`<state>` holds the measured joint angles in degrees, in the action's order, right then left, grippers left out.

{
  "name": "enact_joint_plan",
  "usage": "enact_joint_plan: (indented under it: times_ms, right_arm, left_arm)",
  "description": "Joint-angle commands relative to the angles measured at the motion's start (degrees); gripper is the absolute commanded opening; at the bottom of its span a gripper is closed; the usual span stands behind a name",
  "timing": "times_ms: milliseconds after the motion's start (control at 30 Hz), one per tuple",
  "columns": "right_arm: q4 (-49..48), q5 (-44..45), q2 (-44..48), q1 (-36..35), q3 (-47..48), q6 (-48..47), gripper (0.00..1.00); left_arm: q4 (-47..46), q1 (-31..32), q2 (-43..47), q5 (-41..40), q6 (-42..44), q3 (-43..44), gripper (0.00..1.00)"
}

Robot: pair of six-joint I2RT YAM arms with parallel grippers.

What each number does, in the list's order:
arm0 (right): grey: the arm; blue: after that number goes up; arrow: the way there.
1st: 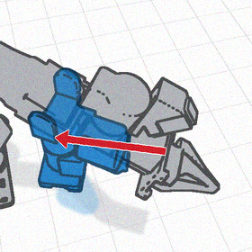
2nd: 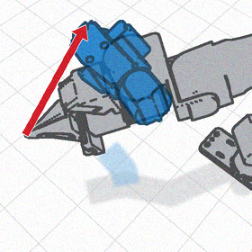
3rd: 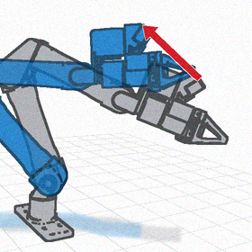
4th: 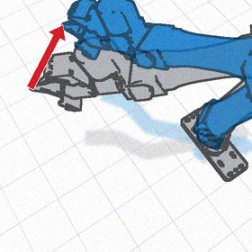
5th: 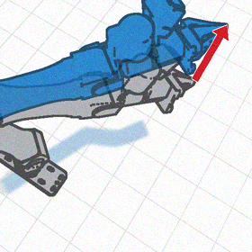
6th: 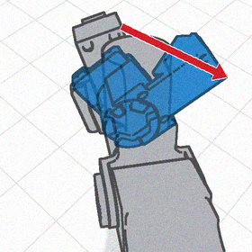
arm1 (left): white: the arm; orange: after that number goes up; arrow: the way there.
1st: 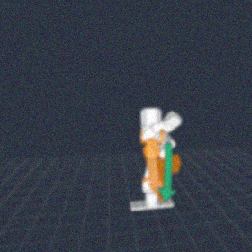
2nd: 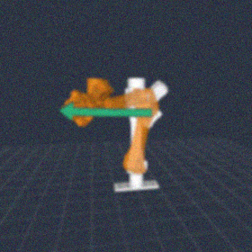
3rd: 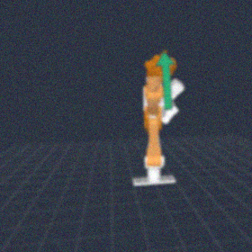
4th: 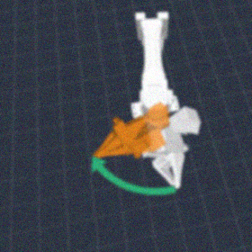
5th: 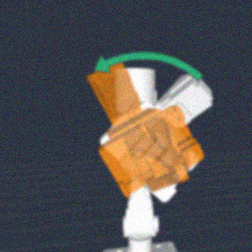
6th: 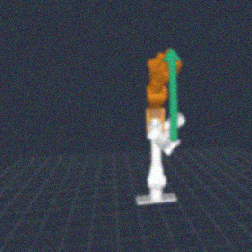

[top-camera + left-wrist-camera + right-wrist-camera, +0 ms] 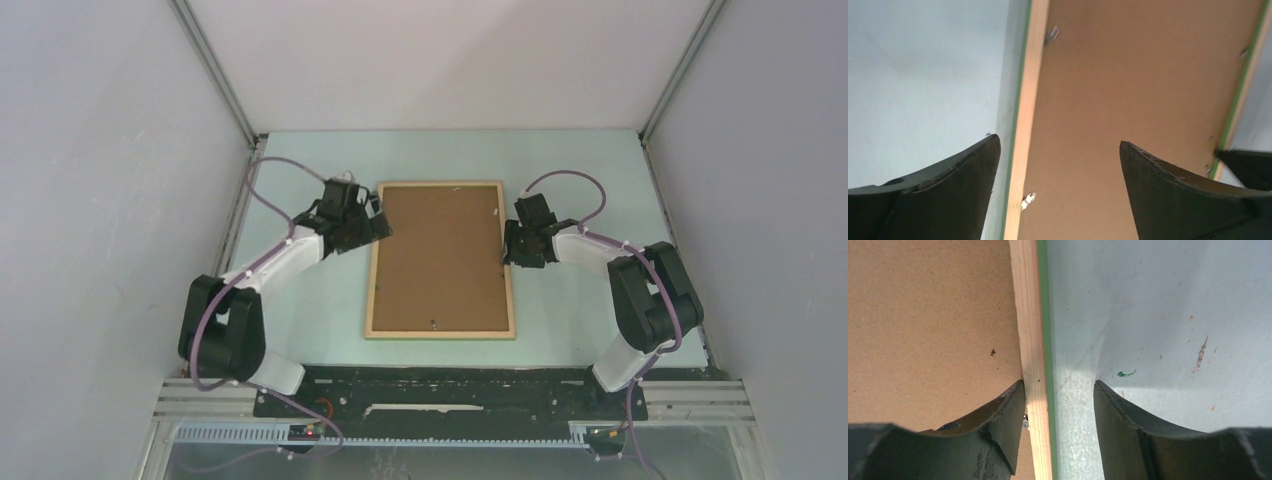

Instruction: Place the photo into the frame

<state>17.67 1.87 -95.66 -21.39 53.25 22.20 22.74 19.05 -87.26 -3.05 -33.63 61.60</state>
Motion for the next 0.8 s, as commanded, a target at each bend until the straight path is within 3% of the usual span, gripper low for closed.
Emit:
enact_joint_plan:
  times_ms: [0,267,533,767]
  right_arm:
    - [4.26,1.27,-1.41,0.44,-0.17,-1.15,0.61]
    - [4.21,-6.69,0.55,0.68,0.76,1.74,0.67]
    - [6.53,-8.92,-7.36,-0.96,11.16,3.85,0.66]
    - [10.16,-8.55,-10.47,-1.08,17.02,2.26,0.65]
  left_arm:
    - [-7.52,-0.39,8.03,3.94,-4.56,-13.93,0.98]
    - [-19.13,-0.27,11.94,14.38,-9.20,-31.23,1.00]
    - [-28.18,3.41,13.48,21.82,-13.58,-38.82,0.99]
    - [-33.20,8.54,17.89,21.92,-18.78,-43.63,0.99]
